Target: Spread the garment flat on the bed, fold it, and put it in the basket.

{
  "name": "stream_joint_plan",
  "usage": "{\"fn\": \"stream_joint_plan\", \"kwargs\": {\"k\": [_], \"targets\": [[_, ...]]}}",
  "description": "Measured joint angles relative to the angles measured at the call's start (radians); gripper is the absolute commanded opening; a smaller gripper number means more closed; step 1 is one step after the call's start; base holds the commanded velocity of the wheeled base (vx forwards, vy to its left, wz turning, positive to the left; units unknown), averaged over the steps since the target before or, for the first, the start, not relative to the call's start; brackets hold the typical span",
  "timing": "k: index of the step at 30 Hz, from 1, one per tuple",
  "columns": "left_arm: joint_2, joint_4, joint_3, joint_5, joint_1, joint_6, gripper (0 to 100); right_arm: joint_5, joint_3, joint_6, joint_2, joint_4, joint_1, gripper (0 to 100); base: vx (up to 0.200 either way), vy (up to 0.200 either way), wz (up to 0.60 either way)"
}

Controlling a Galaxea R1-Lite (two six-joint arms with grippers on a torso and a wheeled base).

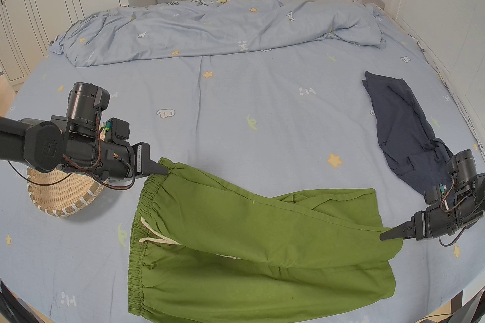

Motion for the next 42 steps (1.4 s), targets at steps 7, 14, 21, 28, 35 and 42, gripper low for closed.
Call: {"fn": "stream_joint_plan", "kwargs": {"k": [7, 14, 21, 28, 35, 42], "targets": [[0.0, 0.0, -0.001, 0.0, 0.0, 0.0, 0, 0.039, -0.009, 0.003, 0.037, -0.01, -0.001, 0, 0.0, 0.0, 0.0], [0.001, 0.0, -0.003, 0.0, 0.003, 0.0, 0, 0.042, -0.017, 0.002, 0.053, -0.031, -0.017, 0, 0.0, 0.0, 0.0], [0.0, -0.001, -0.007, 0.001, 0.014, 0.0, 0, 0.029, -0.039, 0.007, 0.062, -0.067, -0.033, 0, 0.0, 0.0, 0.0], [-0.002, -0.016, -0.008, 0.023, 0.023, -0.001, 0, -0.067, -0.216, 0.071, 0.067, 0.0, 0.015, 0, 0.0, 0.0, 0.0], [-0.005, -0.074, -0.005, 0.034, 0.055, -0.007, 0, -0.209, -0.536, 0.125, 0.106, 0.093, 0.093, 0, 0.0, 0.0, 0.0], [-0.001, -0.139, -0.009, 0.036, 0.101, -0.011, 0, -0.289, -0.815, 0.194, 0.208, 0.131, 0.144, 0, 0.0, 0.0, 0.0]]}}
